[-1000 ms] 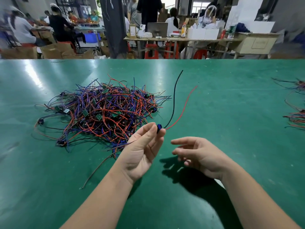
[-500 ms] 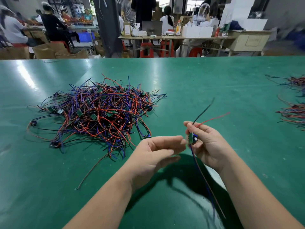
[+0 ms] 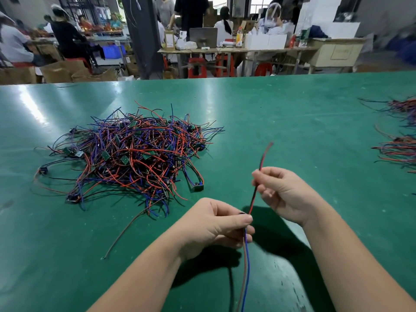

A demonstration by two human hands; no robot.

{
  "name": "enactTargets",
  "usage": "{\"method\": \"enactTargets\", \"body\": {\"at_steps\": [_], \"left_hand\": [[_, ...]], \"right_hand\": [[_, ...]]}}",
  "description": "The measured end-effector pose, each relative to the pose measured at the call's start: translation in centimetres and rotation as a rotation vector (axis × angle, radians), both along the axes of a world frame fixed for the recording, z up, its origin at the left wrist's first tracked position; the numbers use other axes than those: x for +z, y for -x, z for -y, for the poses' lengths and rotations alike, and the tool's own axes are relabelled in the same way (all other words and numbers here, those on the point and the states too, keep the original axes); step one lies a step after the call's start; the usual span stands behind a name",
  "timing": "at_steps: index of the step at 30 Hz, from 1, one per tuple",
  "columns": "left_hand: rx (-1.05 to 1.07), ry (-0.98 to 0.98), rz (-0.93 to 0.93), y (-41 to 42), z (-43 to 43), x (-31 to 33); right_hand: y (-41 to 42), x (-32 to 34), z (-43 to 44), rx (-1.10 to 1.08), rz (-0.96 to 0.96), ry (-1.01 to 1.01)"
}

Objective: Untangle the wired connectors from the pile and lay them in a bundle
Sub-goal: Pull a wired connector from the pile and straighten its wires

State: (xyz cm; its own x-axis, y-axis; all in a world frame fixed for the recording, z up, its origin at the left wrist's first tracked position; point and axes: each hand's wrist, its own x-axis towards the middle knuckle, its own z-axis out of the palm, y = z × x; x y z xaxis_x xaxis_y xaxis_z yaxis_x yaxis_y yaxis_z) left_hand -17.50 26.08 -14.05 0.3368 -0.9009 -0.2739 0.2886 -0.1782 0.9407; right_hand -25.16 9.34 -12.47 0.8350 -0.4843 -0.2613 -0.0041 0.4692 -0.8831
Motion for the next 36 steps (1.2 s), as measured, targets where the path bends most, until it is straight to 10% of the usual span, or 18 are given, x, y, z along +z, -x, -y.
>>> {"method": "enactTargets", "body": {"at_steps": [13, 16, 21, 25, 27, 31, 36], "left_hand": [[0.055, -0.034, 0.025, -0.3, 0.0, -0.6], [0.265, 0.005, -0.032, -0.6, 0.4, -0.8], [0.374, 0.03, -0.011, -1.2, 0.8, -1.1], [0.302, 0.043, -0.008, -1.2, 0.8, -1.0], [0.384, 0.023, 0.172, -1.5, 0.9, -1.0], [0.482, -0.086, 1.205, -3.5, -0.2, -1.9], [0.388, -0.158, 1.425, -4.1, -0.1, -2.0]], "right_hand": [[0.1, -0.5, 2.9, -0.5, 0.231, -0.221], [0.3, -0.2, 2.2, -0.492, 0.118, 0.067], [0.3, -1.1, -2.3, 0.163, 0.006, 0.943], [-0.6, -1.9, -3.5, 0.078, -0.037, 1.204], [-0.6, -1.9, -2.6, -0.039, -0.031, 1.127], [0.2, -2.2, 1.7, -0.388, -0.243, 1.215], [1.3, -3.0, 5.8, -0.499, -0.605, 1.275]]}}
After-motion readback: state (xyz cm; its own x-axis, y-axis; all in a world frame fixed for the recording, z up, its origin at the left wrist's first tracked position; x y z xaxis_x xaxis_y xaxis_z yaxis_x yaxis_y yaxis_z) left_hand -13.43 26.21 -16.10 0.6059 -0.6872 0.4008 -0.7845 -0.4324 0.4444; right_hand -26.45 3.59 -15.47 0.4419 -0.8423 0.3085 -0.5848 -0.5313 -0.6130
